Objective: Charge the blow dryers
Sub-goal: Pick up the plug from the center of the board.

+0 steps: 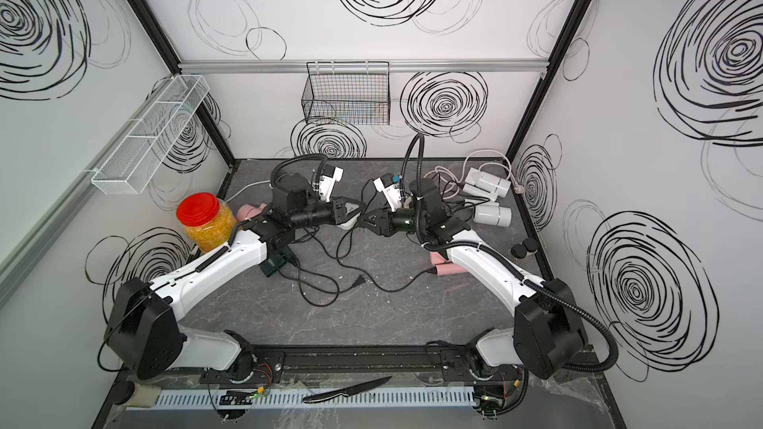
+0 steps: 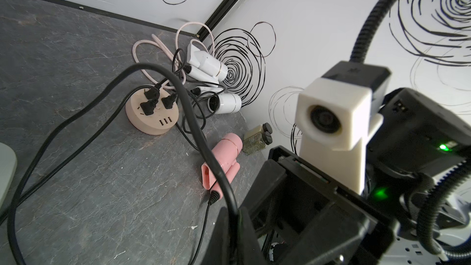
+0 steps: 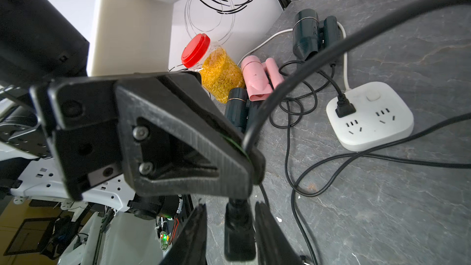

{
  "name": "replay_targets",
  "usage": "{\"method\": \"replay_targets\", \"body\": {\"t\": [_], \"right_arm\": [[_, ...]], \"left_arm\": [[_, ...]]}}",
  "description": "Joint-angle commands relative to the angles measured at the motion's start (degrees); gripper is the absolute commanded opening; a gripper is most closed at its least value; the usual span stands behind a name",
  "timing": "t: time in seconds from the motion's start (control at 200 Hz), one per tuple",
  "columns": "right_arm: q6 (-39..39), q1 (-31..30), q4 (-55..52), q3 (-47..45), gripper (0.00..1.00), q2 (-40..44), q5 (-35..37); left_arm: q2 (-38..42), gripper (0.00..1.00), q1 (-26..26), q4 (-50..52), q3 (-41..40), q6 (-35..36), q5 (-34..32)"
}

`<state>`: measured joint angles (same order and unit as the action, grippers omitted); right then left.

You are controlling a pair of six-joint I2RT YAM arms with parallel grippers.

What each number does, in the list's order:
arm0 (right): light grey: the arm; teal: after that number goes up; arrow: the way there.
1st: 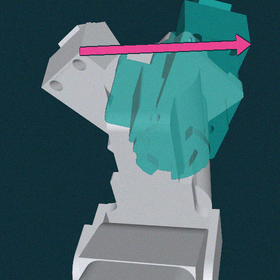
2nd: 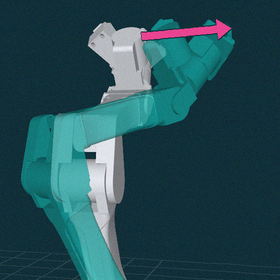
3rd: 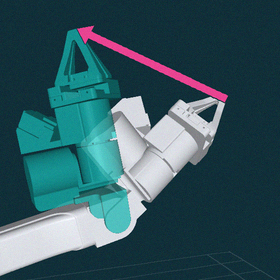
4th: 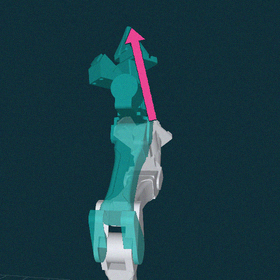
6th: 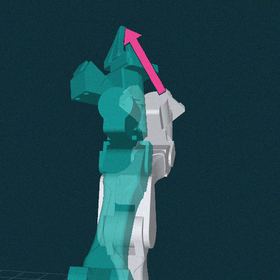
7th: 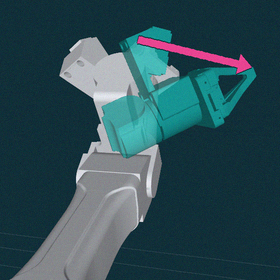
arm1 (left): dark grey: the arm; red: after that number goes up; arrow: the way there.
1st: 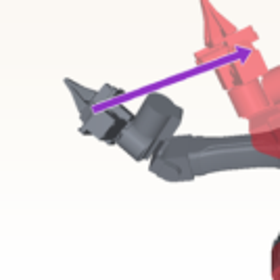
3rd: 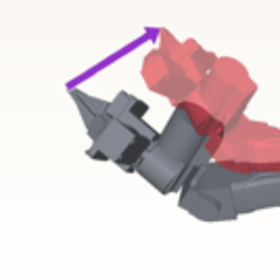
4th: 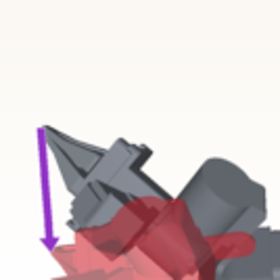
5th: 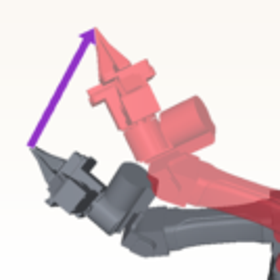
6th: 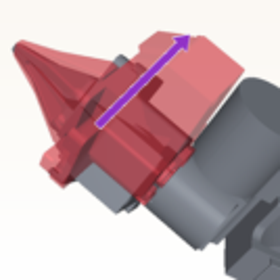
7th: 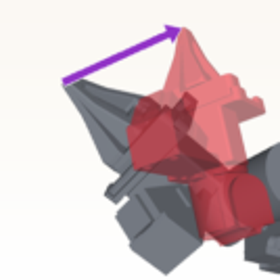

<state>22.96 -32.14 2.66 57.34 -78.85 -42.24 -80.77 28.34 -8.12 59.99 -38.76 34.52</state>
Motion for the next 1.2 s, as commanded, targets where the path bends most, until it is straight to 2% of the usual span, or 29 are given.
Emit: {"method": "replay_targets", "body": {"t": [0.0, 0.615, 0.721, 0.761, 0.816, 0.941, 1.031, 1.196], "right_arm": [[0.68, -0.31, 2.65, -1.40, 0.36, -0.52, -1.80], [3.49, -0.94, 6.84, -2.17, 0.26, -0.83, -2.56], [3.67, -0.82, 6.81, -2.58, 0.21, -0.19, -1.78], [3.67, -0.78, 6.84, -2.50, 0.19, 0.11, -1.95], [3.26, -0.65, 6.48, -2.19, 0.18, 0.44, -2.75], [0.41, 0.56, 1.98, 0.49, 0.14, 0.23, -10.03], [-2.91, 1.10, -3.09, 2.26, 0.12, 1.10, -13.51], [-7.63, 1.45, -8.94, 3.89, 0.12, 2.32, -19.31]], "left_arm": [[1.23, 0.06, -1.14, -5.73, -0.70, -2.31, 2.50], [1.13, 0.07, -2.55, -12.54, -2.68, -8.40, 5.06], [1.48, 0.08, -3.31, -14.23, -3.43, -9.66, 6.41], [1.71, 0.12, -3.57, -14.43, -3.70, -9.52, 7.26], [1.85, 0.21, -4.13, -14.58, -3.91, -8.09, 10.27], [2.45, 0.44, -6.39, -12.63, -4.30, -2.37, 17.33], [2.64, 0.57, -8.79, -5.07, -3.12, 3.49, 20.15], [1.95, 0.58, -10.51, 10.78, 0.49, 14.00, 26.91]]}}
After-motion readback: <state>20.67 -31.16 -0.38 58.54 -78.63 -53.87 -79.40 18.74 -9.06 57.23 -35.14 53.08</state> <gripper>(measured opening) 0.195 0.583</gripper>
